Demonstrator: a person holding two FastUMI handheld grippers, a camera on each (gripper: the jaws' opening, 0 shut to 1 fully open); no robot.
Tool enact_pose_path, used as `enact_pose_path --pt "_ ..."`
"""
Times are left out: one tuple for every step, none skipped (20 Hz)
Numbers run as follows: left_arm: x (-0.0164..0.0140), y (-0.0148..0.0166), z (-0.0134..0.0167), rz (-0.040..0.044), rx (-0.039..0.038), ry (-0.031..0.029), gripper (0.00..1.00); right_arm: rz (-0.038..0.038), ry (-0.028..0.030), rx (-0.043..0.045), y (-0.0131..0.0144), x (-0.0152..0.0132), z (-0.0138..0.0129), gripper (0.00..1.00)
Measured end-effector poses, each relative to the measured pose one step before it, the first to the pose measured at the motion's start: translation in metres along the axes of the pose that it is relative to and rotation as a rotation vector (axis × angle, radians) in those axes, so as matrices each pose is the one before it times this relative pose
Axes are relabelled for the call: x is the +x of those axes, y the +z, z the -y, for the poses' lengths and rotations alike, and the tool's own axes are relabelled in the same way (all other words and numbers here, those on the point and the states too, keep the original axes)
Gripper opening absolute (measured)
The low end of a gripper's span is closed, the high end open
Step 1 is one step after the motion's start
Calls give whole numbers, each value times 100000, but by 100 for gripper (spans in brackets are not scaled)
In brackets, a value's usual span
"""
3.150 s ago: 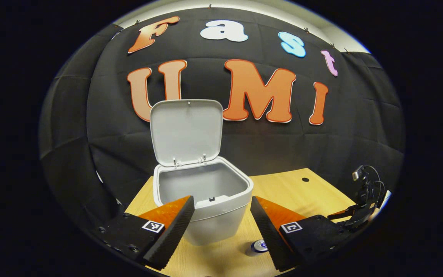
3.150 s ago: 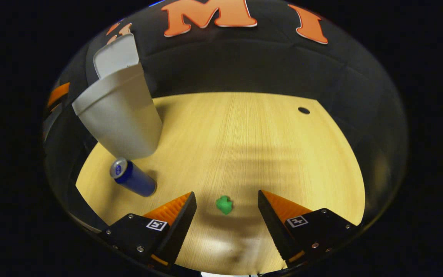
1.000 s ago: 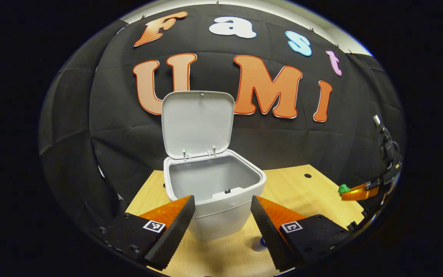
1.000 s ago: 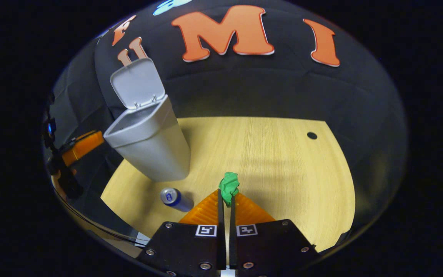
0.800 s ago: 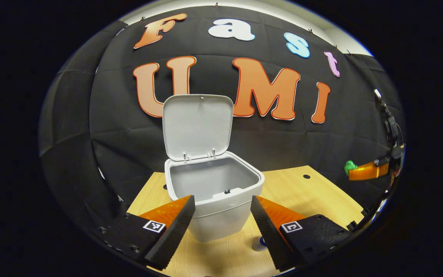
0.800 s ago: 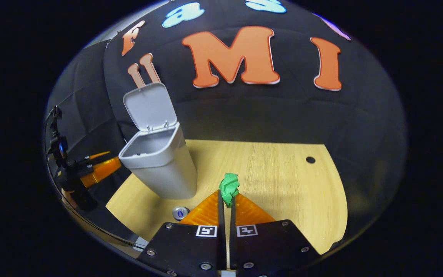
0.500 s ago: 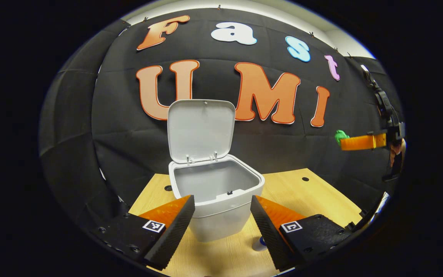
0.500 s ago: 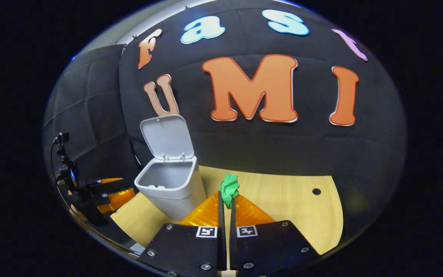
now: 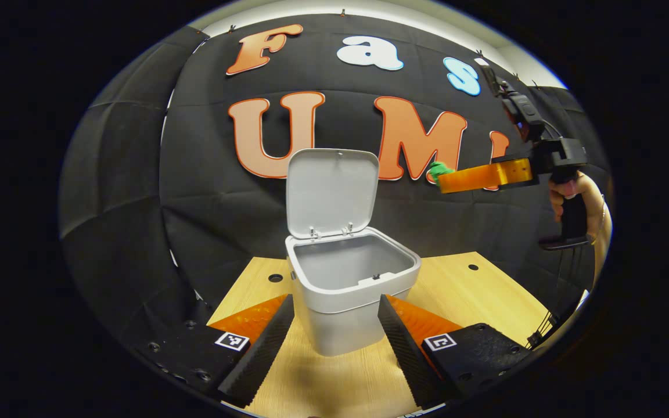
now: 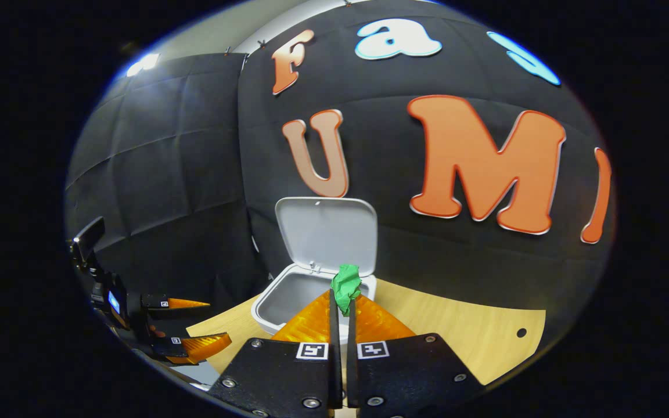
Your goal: Press the lid of the desktop garbage bin to open it, pick up the crumpled paper on the desktop and throw it into the bin, then pick up the pop can on the desktop and drop it into the bin, and finally close the garbage bin lid.
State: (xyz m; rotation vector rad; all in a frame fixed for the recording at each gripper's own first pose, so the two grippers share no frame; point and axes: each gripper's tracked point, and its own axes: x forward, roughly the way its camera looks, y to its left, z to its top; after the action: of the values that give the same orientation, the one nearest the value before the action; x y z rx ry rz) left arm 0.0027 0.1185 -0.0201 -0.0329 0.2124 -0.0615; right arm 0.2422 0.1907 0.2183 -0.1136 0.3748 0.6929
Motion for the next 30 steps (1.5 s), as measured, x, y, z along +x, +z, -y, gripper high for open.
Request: enact_pose_path --pt "-215 -191 -700 -154 -462 1088 93 -2398 1140 -812 -617 1332 -857 4" --pt "-324 -35 -665 42 -541 1145 93 -1961 379 -865 -439 1291 -572 4" --pt "-355 -193 -650 -36 -655 928 93 -1799 -207 -708 -274 1436 -425 4" --pt "-323 -158 -643 -255 -665 960 93 -982 -456 -268 -241 1024 -199 4" --pt "-180 -300 -635 -277 -702 879 93 -972 -879 -81 -205 945 -239 4" --pt "-124 -190 -584 -379 -634 866 93 -998 -738 -110 -146 800 -81 4" --pt "-213 -329 -527 -321 -587 756 93 -750 -287 124 -88 636 -200 4" --pt "-178 -219 -542 -310 -630 819 93 -256 202 630 58 616 -225 4" --pt "-132 -207 -484 -199 -577 605 93 -703 631 388 -185 340 -110 4" --pt "-90 -148 -424 -333 -648 657 94 -777 1000 88 -153 364 -168 4" --pt "-2 -187 -318 -289 -583 417 94 -12 -540 123 -85 295 33 5" --pt "50 -36 -298 -160 -636 348 94 1032 -1410 -403 135 131 158 5" --pt "-66 -110 -184 -37 -503 225 94 1182 -1879 37 58 -39 271 7" --pt "-71 11 -213 -1 -188 241 94 1125 -1392 194 140 3 246 0" --pt "40 21 -128 122 65 184 94 983 85 866 189 389 -175 20" --pt "2 85 -30 243 315 110 94 388 812 1372 -10 332 -138 39" --pt "-98 99 -33 255 413 17 94 -73 1079 1742 -51 93 -305 58" --pt "-61 88 25 136 432 -107 94 -85 1050 1354 -4 200 -390 77" --pt "100 36 68 89 336 -7 94 328 170 349 187 -193 -1 97" --pt "45 72 76 -24 252 -179 94 653 -696 -640 129 -33 164 96" --pt "-95 -39 89 89 122 -116 94 1111 -574 -763 191 -187 18 97" --pt "3 30 97 56 75 -242 94 1001 -8 -395 178 -267 75 97" --pt "34 -28 249 26 117 -292 94 1156 298 2 203 -529 186 96" --pt "136 111 229 141 175 -306 94 1325 -127 32 333 -479 177 97" --pt "88 10 244 116 285 -320 94 1105 -424 2 324 -408 238 96" --pt "71 73 281 29 200 -354 94 795 -658 43 198 -529 330 96" --pt "140 -98 383 78 95 -617 94 1149 -506 246 264 -697 301 96" --pt "126 35 489 3 80 -931 94 1302 -284 210 303 -776 310 96" --pt "-36 -114 580 -31 234 -963 94 1234 -748 96 200 -853 481 96" --pt "113 -71 519 -326 653 -1017 94 1345 -1113 54 309 -946 545 96"
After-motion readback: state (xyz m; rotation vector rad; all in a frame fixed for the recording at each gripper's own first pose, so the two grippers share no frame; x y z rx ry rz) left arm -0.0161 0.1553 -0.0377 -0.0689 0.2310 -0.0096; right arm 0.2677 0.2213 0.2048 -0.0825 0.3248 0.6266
